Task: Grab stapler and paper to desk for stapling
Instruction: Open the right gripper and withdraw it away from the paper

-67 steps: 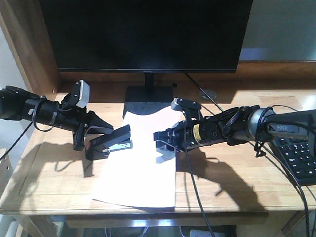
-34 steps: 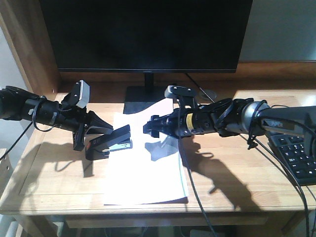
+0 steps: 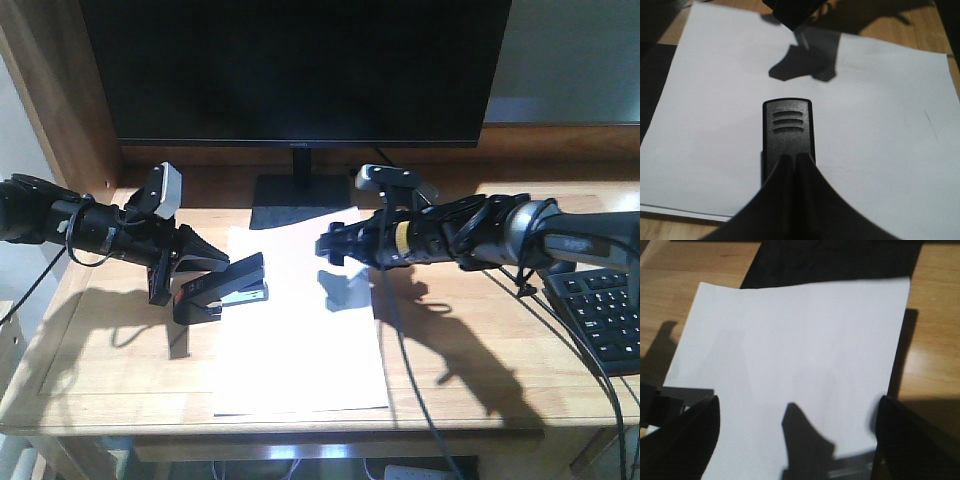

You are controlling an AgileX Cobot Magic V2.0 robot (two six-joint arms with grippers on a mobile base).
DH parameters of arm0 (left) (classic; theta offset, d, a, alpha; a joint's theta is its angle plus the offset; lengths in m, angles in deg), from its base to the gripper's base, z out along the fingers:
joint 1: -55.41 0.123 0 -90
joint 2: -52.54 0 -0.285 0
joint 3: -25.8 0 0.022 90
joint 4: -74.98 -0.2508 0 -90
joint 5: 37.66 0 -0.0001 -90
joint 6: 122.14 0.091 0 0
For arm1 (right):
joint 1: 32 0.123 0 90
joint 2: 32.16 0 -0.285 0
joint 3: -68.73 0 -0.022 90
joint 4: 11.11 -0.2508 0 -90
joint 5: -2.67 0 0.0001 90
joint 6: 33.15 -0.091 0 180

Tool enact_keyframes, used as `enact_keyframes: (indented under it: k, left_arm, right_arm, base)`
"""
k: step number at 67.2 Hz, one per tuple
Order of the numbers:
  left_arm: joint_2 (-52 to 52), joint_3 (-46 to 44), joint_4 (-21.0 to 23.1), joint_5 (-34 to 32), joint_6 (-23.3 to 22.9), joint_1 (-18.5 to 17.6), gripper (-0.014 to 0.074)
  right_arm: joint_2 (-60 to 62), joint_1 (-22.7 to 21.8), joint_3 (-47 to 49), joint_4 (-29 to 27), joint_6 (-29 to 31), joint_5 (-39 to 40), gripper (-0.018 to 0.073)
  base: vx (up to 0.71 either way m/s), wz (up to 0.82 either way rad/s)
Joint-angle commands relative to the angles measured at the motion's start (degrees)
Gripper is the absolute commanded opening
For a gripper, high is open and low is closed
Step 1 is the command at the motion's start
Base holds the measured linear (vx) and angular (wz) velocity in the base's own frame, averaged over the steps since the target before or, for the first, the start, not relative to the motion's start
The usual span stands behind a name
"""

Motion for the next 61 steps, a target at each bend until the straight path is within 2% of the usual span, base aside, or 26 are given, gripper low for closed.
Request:
enact_keyframes:
  k: [1, 17, 33, 43, 61]
  left_arm:
    - [-3.66, -1.35, 3.52, 2.68, -0.05, -0.38, -0.0008]
    - [-3.66, -1.35, 3.52, 2.68, -0.05, -0.38, -0.0008]
    - [-3.66, -1.35, 3.52, 2.68, -0.05, -0.38, -0.0008]
    - [-3.66, -1.35, 3.52, 2.68, -0.05, -0.38, -0.0008]
    - [-3.66, -1.35, 3.52, 2.68, -0.05, -0.38, -0.0008]
  right_arm:
    - [4.47, -2.04, 1.3, 1.95, 3.75, 0.02, 0.0594]
    - [13.02, -6.06, -5.55, 1.95, 7.98, -3.26, 0.0594]
    - [27.38, -6.52, -15.8, 1.95, 15.07, -11.93, 0.0594]
    - [40.58, -6.52, -22.6, 1.95, 16.6, -14.78, 0.0594]
    - [64.74, -6.52, -33.18, 1.95, 18.6, -15.12, 0.0594]
  base:
    - [0.0, 0.0]
    - [0.0, 0.0]
    - [0.0, 0.0]
    - [0.0, 0.0]
    - [0.0, 0.0]
